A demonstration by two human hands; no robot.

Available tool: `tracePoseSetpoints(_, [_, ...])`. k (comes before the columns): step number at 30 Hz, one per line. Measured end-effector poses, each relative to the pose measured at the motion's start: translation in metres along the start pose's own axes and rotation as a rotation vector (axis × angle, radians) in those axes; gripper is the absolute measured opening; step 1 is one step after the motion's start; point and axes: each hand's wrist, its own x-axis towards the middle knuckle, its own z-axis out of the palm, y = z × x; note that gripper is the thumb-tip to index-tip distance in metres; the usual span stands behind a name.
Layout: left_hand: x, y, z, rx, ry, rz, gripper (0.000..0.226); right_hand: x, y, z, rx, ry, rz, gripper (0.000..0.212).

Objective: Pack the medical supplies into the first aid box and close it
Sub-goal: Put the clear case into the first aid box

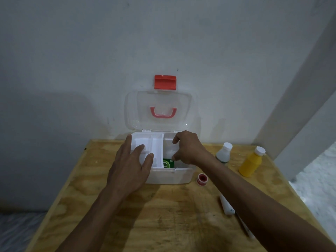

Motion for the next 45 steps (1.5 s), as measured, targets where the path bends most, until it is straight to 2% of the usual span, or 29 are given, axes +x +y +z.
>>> tracePoseSetpoints(5, [-0.001,0.000,0.000,-0.011,0.003,0.003,0.061,0.001,-0.001,0.007,0.048,-0.002,0.021,0.060])
tracePoseSetpoints(11, [0.000,0.000,0.001,0.000,0.010,-0.002,0.060,0.004,0.002,0.021,0.281,-0.118,0.055,0.055])
tracePoseSetpoints(17, [-0.001,0.001,0.000,-0.002,0.003,0.005,0.061,0.002,0.002,0.022,0.402,-0.126,-0.017,0.040])
tracePoseSetpoints(26, [0.000,0.001,0.002,0.018,-0.006,0.009,0.060,0.002,-0.005,0.025,0.427,-0.221,-0.145,0.050])
tracePoseSetpoints(40, [0.000,0.001,0.004,0.028,0.032,0.010,0.057,0.013,-0.001,0.036,0.428,-0.309,-0.151,0.054])
tracePoseSetpoints(45, [-0.001,0.002,0.002,0.048,0.024,0.012,0.057,0.011,0.000,0.034,0.451,-0.285,-0.151,0.051])
